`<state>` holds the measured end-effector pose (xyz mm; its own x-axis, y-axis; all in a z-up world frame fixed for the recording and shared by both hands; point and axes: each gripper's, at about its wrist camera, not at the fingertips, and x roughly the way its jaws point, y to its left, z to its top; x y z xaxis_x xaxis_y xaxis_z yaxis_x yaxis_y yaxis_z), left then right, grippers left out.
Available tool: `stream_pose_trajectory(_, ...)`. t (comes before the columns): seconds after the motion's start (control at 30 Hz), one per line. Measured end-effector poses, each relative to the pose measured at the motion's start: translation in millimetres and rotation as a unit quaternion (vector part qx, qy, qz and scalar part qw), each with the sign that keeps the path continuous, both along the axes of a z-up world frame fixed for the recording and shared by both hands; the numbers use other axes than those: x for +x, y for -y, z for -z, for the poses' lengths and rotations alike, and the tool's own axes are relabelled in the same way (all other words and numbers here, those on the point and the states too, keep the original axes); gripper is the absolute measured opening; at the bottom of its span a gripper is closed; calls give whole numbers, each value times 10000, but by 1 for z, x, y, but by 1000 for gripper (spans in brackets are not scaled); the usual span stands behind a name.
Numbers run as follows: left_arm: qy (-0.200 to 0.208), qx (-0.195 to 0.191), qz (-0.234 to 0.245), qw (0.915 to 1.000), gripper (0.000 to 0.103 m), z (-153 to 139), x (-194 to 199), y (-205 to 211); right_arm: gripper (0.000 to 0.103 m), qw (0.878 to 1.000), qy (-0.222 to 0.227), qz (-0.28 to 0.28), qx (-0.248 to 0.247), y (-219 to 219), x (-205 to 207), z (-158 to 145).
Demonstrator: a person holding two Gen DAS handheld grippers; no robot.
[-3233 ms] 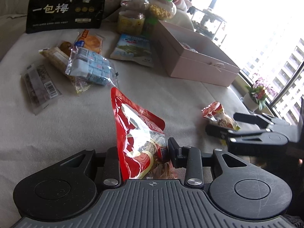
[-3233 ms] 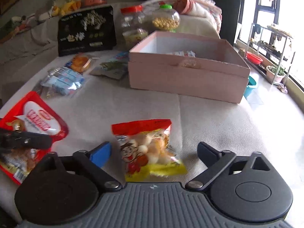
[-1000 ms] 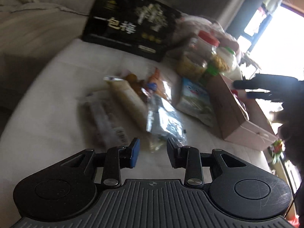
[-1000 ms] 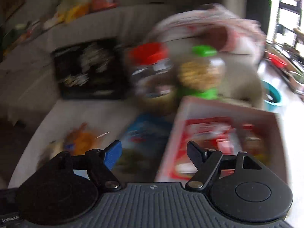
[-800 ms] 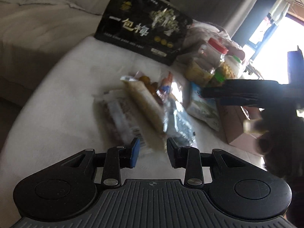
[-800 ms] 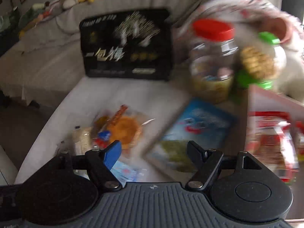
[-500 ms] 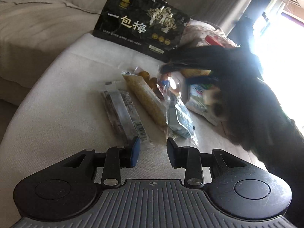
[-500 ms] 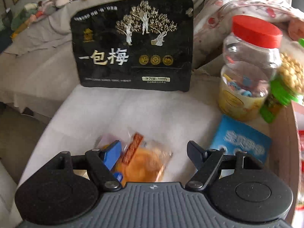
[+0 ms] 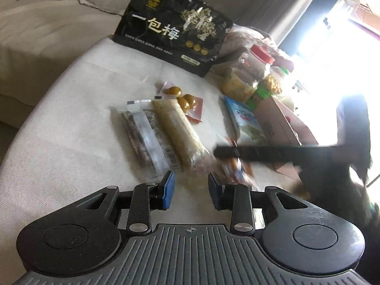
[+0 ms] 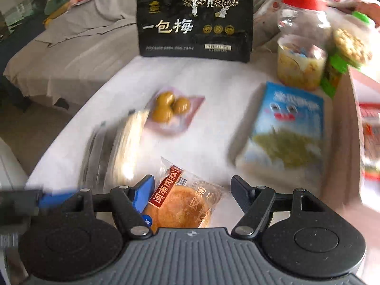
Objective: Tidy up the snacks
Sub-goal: 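Grasp the blue-and-white candy packet with the left tool while right reaches the round cake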
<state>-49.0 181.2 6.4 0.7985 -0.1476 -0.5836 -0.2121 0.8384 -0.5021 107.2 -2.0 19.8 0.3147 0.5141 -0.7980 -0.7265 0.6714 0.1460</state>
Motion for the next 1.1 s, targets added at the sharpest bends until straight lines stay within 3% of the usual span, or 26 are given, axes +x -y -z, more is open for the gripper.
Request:
stream_pose_trajectory(0.33,-94,249,636,9976,36,-6,11,38,77,9959,889,-114,-147,69,-59,-13)
stream_pose_trajectory(0.43,-168,284,665,9972,36,-5,13,48,83,9957,925,-111,29,85,-70,-24)
stream_pose_trajectory(0.67,-240,563,917,9939,36,-15,8,76,84,9938,1087,97,195,112,-82,-38)
stream_pose_trajectory(0.8,-258,783,1429,9863,36,-20,-6,98,84,9950,832,430,347,134,-72,-39)
stream_pose_trajectory(0.9,-334,938,1906,9766,36,-24,-23,116,84,9970,634,229,369,141,-78,-38)
stream_pose_trajectory(1.0,-537,663,2462,9654,35,-26,-35,128,84,9957,896,210,82,139,-83,-30)
stream_pose_trajectory(1.1,-871,419,2824,9544,35,-19,-34,141,84,9964,679,512,-20,139,-68,-16)
